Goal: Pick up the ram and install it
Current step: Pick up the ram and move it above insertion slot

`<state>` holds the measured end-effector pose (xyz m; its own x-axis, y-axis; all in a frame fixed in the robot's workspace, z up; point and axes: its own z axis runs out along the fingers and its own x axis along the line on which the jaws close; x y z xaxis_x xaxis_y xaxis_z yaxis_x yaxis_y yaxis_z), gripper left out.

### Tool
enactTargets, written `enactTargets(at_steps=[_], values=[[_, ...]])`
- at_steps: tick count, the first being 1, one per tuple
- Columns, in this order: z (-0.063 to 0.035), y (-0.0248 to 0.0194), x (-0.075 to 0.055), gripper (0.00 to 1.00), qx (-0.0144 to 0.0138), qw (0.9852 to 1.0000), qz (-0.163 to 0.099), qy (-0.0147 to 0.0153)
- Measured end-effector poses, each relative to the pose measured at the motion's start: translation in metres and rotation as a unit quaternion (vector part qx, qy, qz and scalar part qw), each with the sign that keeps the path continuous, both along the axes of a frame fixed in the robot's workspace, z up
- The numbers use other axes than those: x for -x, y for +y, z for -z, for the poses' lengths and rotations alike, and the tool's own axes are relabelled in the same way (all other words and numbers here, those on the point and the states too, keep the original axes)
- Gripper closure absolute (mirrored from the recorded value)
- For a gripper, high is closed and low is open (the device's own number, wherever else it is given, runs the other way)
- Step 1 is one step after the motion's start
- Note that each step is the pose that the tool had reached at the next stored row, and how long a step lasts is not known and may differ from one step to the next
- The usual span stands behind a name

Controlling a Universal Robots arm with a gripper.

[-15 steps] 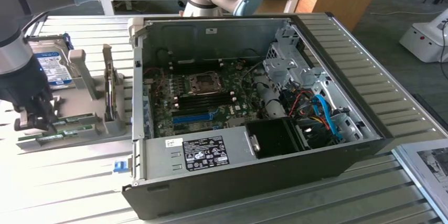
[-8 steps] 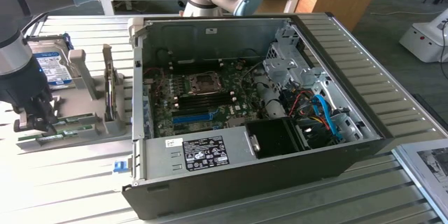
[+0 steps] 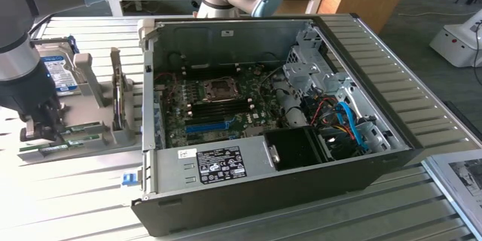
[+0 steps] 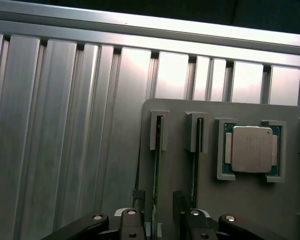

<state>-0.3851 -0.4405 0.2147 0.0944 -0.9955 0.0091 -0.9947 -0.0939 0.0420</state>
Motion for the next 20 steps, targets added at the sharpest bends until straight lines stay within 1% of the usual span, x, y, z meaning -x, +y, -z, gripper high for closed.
enactTargets(at_steps=[14,20], values=[[0.0000,0.0000,-0.017,0.64,0.0000,1.0000,0.000,0.0005],[0.0000,0.0000,-0.018,0.64,0.0000,1.0000,0.000,0.0005]])
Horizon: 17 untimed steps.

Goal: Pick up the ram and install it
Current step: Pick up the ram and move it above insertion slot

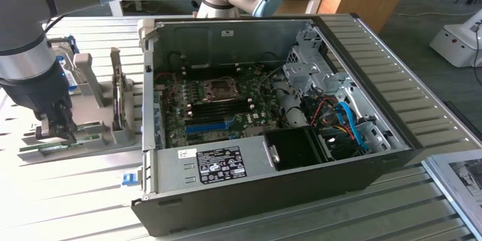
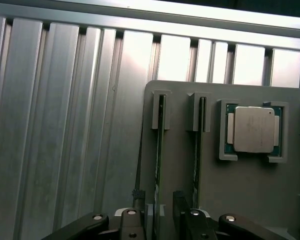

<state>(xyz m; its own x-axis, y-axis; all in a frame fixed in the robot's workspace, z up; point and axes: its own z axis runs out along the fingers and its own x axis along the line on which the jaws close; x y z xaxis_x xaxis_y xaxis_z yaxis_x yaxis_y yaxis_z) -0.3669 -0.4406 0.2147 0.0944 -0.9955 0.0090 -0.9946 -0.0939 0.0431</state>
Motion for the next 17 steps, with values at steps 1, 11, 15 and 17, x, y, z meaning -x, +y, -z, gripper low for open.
enactTargets(at_steps=[1,11,15,17], values=[[0.0003,0.0000,0.000,0.64,0.0000,1.0000,0.000,0.0000],[0.0095,0.0000,0.000,0.64,-0.0001,1.0000,0.000,0.0000],[0.0124,0.0000,0.000,0.64,0.0000,1.0000,0.000,0.0000],[0.0134,0.0000,0.000,0.64,0.0000,1.0000,0.000,0.0000]])
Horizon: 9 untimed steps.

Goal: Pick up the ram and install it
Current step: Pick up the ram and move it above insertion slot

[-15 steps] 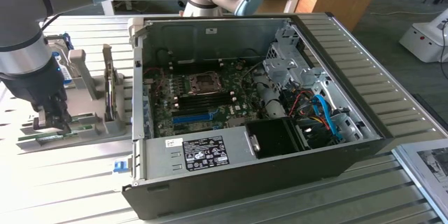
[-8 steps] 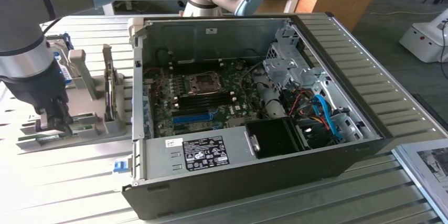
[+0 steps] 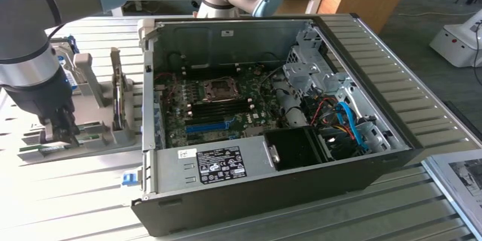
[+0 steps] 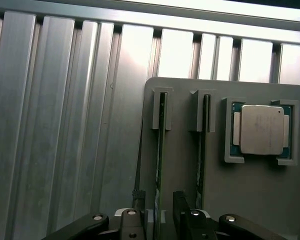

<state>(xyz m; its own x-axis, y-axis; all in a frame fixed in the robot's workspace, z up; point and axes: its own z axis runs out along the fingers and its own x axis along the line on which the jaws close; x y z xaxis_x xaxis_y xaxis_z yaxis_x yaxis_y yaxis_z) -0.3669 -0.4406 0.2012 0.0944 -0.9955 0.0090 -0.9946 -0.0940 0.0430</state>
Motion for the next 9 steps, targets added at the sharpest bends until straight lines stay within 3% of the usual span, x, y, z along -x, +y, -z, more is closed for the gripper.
enactTargets(at_steps=[9], values=[[0.0009,-0.0003,0.0000,0.64,-0.0001,1.0000,0.000,-0.0001]])
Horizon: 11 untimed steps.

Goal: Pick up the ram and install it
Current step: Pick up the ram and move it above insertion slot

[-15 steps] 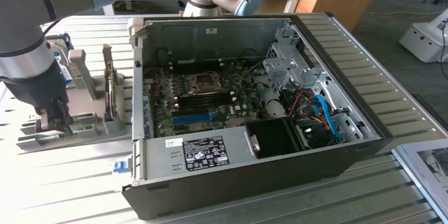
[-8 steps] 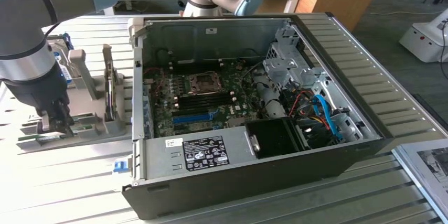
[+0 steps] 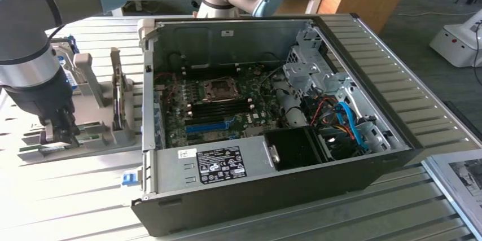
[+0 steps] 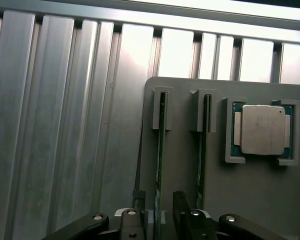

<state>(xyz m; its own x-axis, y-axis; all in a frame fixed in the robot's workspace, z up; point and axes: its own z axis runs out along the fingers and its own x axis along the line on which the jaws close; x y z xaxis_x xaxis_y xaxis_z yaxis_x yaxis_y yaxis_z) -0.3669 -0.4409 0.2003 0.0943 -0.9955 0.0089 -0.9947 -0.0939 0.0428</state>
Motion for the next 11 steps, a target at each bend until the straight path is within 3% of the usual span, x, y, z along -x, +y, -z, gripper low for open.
enactTargets(at_steps=[11], values=[[-0.0001,-0.0005,0.0000,0.64,0.0000,1.0000,0.000,0.0001]])
